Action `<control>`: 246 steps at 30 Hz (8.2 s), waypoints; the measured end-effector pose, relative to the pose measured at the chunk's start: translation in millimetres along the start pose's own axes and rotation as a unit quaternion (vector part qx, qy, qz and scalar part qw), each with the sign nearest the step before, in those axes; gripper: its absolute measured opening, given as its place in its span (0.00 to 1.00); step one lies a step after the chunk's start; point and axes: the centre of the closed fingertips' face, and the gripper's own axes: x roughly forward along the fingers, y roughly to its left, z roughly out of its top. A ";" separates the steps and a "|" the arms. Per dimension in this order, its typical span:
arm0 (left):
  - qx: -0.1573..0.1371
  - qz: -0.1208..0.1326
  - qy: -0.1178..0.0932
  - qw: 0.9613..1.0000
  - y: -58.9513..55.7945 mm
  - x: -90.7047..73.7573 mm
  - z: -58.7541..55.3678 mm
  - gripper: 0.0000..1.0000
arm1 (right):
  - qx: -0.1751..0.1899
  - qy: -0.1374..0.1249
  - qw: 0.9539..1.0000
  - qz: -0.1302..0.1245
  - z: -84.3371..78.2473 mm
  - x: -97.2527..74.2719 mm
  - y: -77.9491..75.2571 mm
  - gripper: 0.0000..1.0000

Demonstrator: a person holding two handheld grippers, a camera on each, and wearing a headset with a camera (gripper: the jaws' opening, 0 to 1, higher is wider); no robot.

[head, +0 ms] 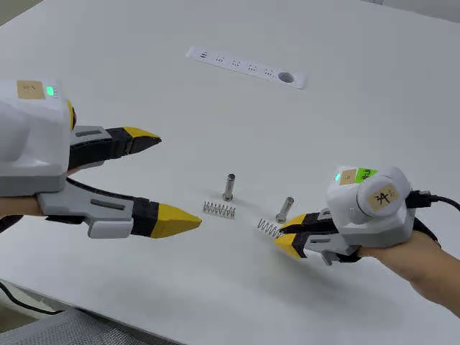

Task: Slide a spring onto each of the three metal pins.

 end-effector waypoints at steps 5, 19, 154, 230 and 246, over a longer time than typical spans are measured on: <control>0.022 -0.027 0.020 0.999 -17.7 15.4 -4.4 0.82 | -0.061 -0.004 0.998 0.012 24.3 -25.5 8.5 0.11; 0.081 -0.091 0.019 0.992 -62.3 53.3 13.1 0.62 | -0.133 -0.018 0.990 0.037 64.4 -67.8 49.6 0.11; 0.100 -0.157 0.006 0.983 -96.3 56.8 26.5 0.14 | -0.039 -0.156 0.985 0.069 120.2 -89.9 76.2 0.10; 0.010 -0.023 0.034 0.999 -1.0 9.8 -19.2 0.68 | 0.068 -0.096 0.987 -0.106 30.2 -6.7 -50.4 0.11; 0.012 -0.042 0.036 0.998 -6.8 16.6 -18.0 0.68 | 0.080 -0.082 0.986 -0.118 18.8 4.5 -57.7 0.11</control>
